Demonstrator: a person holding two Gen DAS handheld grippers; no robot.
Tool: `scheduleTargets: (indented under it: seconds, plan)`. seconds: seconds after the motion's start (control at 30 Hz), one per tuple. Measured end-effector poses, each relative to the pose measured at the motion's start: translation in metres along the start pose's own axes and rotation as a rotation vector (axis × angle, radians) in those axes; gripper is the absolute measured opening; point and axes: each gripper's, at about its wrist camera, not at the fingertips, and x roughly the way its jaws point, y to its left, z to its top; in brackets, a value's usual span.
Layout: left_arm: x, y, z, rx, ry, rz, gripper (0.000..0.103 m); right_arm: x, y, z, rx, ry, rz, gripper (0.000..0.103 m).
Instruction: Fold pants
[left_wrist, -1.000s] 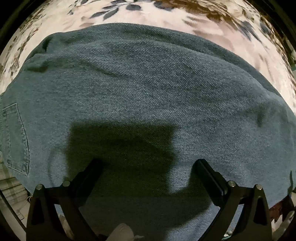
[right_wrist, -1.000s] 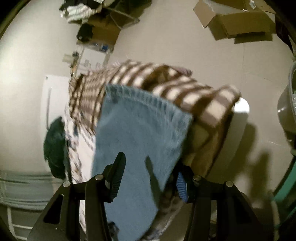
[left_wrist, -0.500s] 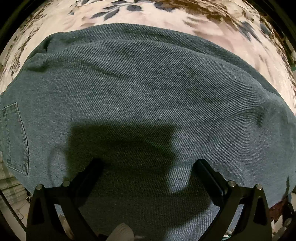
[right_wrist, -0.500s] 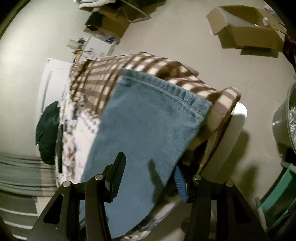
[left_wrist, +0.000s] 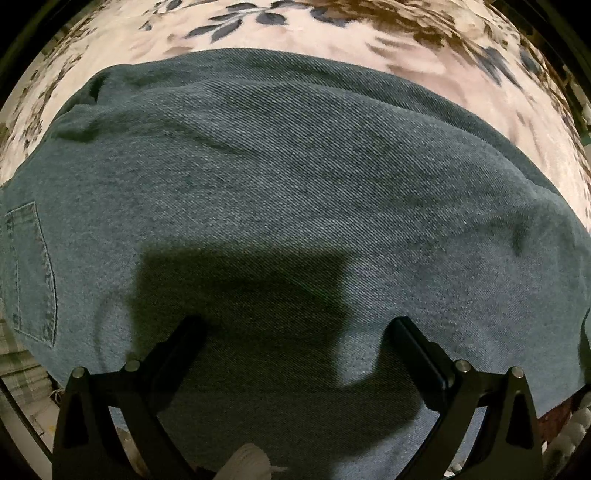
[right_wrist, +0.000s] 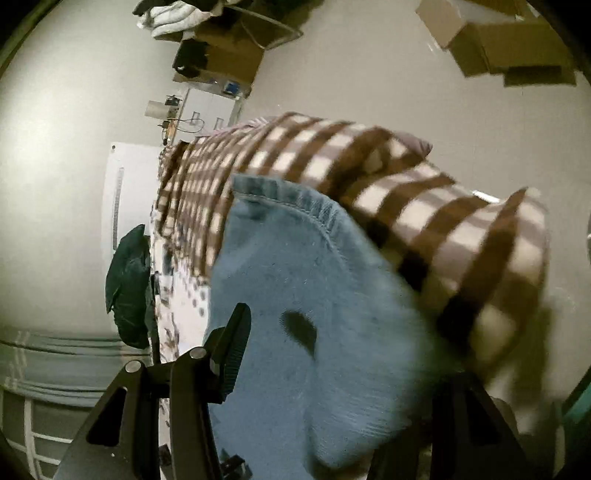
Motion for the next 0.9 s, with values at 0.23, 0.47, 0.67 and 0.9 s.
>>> scheduleTargets:
  seconds: [0.23,0.47,0.67,0.9]
  plan:
    - [-0.010,0.006,-0.002,-0.008,0.019,-0.011,0.103,-0.013,0.043,-0.009,-0.100,-0.058,-0.095,0.009]
    - [-0.064,0.040,-0.009,-0.070,-0.088,-0.090,0.103,-0.022,0.136,-0.063,-0.310,-0.015,-0.047,0.009]
    - [-0.099,0.111,-0.018,-0.128,-0.139,-0.113,0.103,0.028,0.196,-0.154,-0.452,0.156,-0.027,0.009]
    - [-0.097,0.205,-0.030,-0.218,-0.145,-0.066,0.103,0.118,0.224,-0.280,-0.587,0.315,-0.052,0.009]
